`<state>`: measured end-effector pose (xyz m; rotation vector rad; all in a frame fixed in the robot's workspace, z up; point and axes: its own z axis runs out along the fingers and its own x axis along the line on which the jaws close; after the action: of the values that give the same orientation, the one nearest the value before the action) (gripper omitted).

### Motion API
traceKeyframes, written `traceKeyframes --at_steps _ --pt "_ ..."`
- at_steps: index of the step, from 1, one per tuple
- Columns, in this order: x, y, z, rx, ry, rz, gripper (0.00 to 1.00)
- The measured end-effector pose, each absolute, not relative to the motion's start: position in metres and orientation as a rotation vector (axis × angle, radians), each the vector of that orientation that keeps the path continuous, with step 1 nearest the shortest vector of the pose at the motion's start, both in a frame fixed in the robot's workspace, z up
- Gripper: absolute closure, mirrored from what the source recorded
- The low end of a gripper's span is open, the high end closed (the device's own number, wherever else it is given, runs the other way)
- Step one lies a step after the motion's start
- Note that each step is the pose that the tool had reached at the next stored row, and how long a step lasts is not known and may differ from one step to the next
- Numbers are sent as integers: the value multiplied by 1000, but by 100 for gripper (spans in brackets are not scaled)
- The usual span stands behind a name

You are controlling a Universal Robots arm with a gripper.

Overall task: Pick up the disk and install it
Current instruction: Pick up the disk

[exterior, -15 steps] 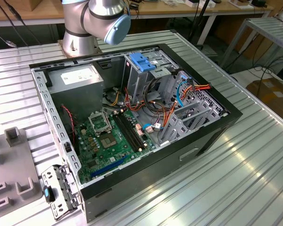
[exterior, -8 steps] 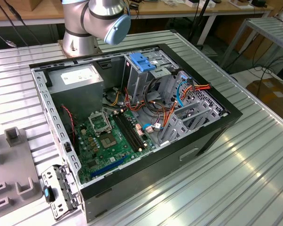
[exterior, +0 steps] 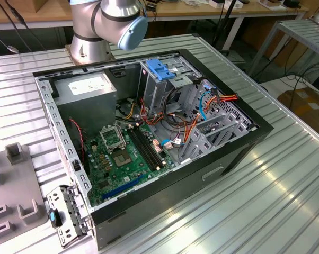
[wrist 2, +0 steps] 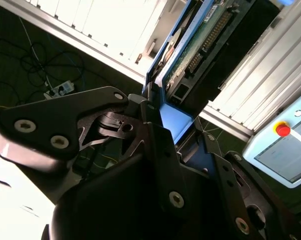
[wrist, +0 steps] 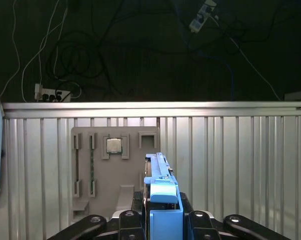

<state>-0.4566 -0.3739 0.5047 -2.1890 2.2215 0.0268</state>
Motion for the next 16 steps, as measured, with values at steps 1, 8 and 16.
traceKeyframes --at_steps 1,8,16 --pt "-456 -374 505 -2189 2222 27 63" --pt "-451 -374 505 -2189 2221 27 63" --pt "-443 -374 505 -2189 2221 27 63"
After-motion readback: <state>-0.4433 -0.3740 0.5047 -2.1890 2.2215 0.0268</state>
